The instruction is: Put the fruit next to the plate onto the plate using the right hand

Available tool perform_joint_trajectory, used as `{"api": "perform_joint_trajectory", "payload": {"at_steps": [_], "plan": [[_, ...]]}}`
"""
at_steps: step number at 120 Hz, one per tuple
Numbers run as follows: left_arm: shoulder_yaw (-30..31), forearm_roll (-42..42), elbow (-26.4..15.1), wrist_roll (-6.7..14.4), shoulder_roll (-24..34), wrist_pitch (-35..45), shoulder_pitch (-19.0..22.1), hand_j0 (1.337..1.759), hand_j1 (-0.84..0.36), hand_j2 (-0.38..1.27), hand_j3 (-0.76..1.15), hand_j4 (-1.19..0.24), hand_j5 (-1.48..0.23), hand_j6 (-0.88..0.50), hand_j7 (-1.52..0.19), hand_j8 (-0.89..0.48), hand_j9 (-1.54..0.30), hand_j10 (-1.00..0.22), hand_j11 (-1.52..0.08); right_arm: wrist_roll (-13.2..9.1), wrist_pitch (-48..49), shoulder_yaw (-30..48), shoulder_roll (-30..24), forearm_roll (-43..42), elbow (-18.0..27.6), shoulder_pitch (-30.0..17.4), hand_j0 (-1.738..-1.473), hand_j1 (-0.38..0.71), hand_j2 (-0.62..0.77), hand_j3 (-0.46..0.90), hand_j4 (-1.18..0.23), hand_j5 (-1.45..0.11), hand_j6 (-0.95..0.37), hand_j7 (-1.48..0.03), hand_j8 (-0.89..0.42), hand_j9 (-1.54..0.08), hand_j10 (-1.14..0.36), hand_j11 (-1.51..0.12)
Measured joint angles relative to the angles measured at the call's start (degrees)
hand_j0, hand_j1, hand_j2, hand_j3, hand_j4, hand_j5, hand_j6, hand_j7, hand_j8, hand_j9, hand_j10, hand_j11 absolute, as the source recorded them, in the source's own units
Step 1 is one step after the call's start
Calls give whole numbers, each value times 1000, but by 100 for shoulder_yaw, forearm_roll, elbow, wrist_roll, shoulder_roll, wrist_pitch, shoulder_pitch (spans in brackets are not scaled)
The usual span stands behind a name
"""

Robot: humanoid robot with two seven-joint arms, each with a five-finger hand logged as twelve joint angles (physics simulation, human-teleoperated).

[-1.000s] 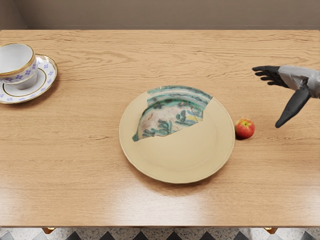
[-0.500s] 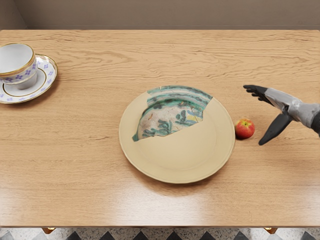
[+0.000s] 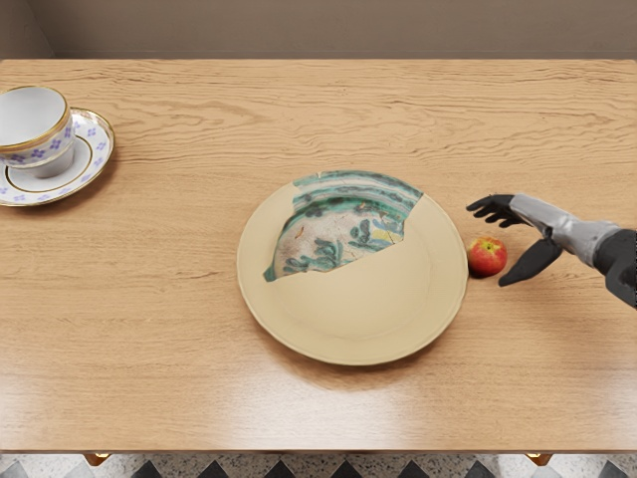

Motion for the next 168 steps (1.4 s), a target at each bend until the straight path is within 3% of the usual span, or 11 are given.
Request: {"api": "perform_joint_trajectory", "payload": {"at_steps": [47,61,87,111,137,168], "plan": [[0,0,0,0,0,0,0,1658,55,49,0,-245,-318,-245,-318,-245,-318,-245,-318,-32,-461,-142,184,-173,-120,-18,-1658,100,-70,0,-380,-490,-382,-489,-381,-490,-379,-490],[0,-1,0,0,0,0,0,1658,55,49,0,-245,-318,-245,-318,-245,-318,-245,-318,-24,-540,-243,235,-175,-138,-21,-1658,179,-135,0,-386,-504,-391,-499,-386,-504,-384,-504],[-1,-1,0,0,0,0,0,1658,55,49,0,-245,-318,-245,-318,-245,-318,-245,-318,-8,-635,-373,295,-188,-164,-22,-1658,147,-94,0,-415,-504,-372,-517,-355,-516,-407,-516],[-1,-1,0,0,0,0,0,1658,55,49,0,-245,-318,-245,-318,-245,-318,-245,-318,-6,-648,-390,364,-182,-222,-12,-1657,212,-93,0,-492,-586,-427,-608,-400,-600,-483,-599],[-1,-1,0,0,0,0,0,1658,55,49,0,-245,-318,-245,-318,-245,-318,-245,-318,13,-631,-390,394,-150,-308,14,-1653,262,97,0,-597,-805,-385,-787,-339,-811,-545,-812],[0,-2,0,0,0,0,0,1658,55,49,0,-245,-318,-245,-318,-245,-318,-245,-318,297,-567,-353,285,88,-389,49,-1657,254,275,1,-643,-930,-411,-877,-361,-934,-588,-937]]}}
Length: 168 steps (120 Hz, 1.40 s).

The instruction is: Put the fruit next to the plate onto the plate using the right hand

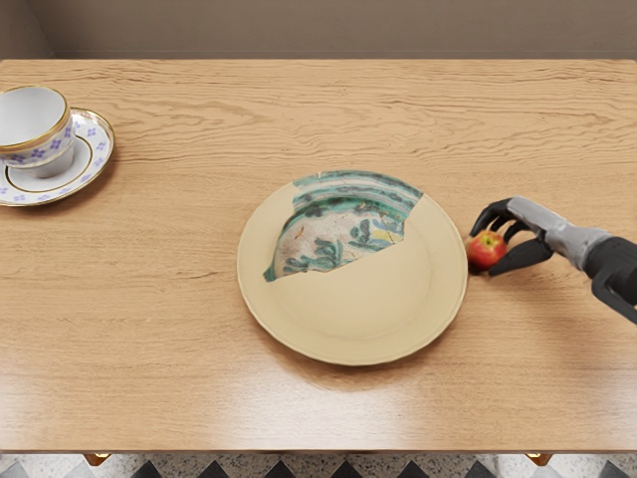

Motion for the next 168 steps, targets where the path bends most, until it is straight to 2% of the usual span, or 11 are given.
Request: {"api": "perform_joint_trajectory", "payload": {"at_steps": [25,59,80,102,104,111,112,127,145,168], "plan": [[0,1,0,0,0,0,0,1658,55,49,0,-245,-318,-245,-318,-245,-318,-245,-318,508,509,115,-437,761,-3,144,-1658,273,340,1,-653,-962,-413,-898,-356,-953,-587,-957],[0,1,0,0,0,0,0,1658,55,49,0,-245,-318,-245,-318,-245,-318,-245,-318,773,1891,707,-731,1709,-14,264,-1658,300,399,1,-653,-985,-397,-907,-345,-974,-576,-975],[0,0,0,0,0,0,0,1658,55,49,0,-245,-318,-245,-318,-245,-318,-245,-318,841,2448,926,-638,2114,-14,290,-1658,311,430,1,-658,-991,-404,-912,-343,-976,-576,-975],[0,2,0,0,0,0,0,1658,55,49,0,-245,-318,-245,-318,-245,-318,-245,-318,858,2623,1009,-323,2270,-14,296,-1658,319,430,1,-657,-999,-384,-915,-323,-977,-554,-980],[0,2,0,0,0,0,0,1658,55,49,0,-245,-318,-245,-318,-245,-318,-245,-318,858,2629,1012,-287,2279,-16,296,-1659,317,465,2,-657,-1000,-391,-915,-326,-978,-556,-980],[0,2,0,0,0,0,0,1658,55,49,0,-245,-318,-245,-318,-245,-318,-245,-318,857,2634,1019,-153,2295,-18,297,-1658,324,458,1,-665,-988,-418,-916,-372,-969,-571,-970],[0,2,0,0,0,0,0,1658,55,49,0,-245,-318,-245,-318,-245,-318,-245,-318,857,2628,1019,-136,2298,-18,297,-1657,321,450,-4,-673,-974,-457,-916,-376,-957,-584,-958],[0,2,0,0,0,0,0,1658,56,49,0,-245,-318,-245,-318,-245,-318,-245,-318,852,2638,1016,151,2295,-35,298,-1659,319,498,2,-666,-988,-464,-916,-396,-975,-609,-971],[0,1,0,0,0,0,0,1658,55,49,0,-245,-318,-245,-318,-245,-318,-245,-318,836,2604,1034,348,2335,-120,299,-1658,140,221,0,-464,-662,-360,-627,-337,-657,-438,-655],[0,1,0,0,0,0,0,1658,55,49,0,-245,-318,-245,-318,-245,-318,-245,-318,798,2737,1154,358,2592,-168,301,-1658,-42,69,0,-280,-386,-240,-372,-230,-384,-270,-383]]}}
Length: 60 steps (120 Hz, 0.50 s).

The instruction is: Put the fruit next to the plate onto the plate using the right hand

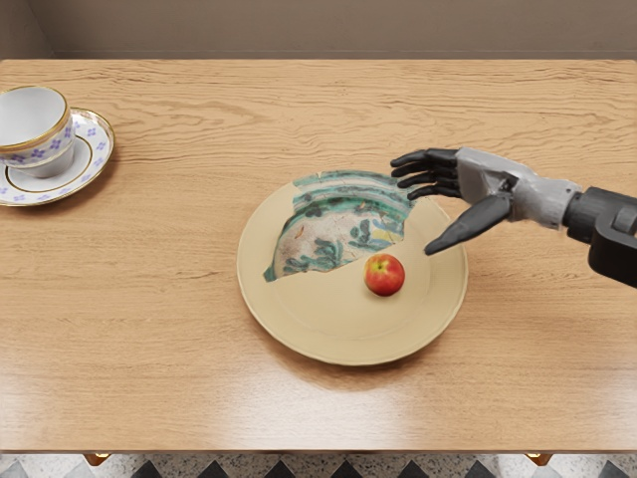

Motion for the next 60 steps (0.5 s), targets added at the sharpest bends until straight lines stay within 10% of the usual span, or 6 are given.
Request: {"api": "perform_joint_trajectory", "payload": {"at_steps": [60], "plan": [[-1,0,0,0,0,0,0,1658,55,49,0,-245,-318,-245,-318,-245,-318,-245,-318,-153,1366,3,-1423,2539,-354,-35,-1658,-282,2,0,-59,-79,-56,-78,-55,-79,-58,-79]]}}
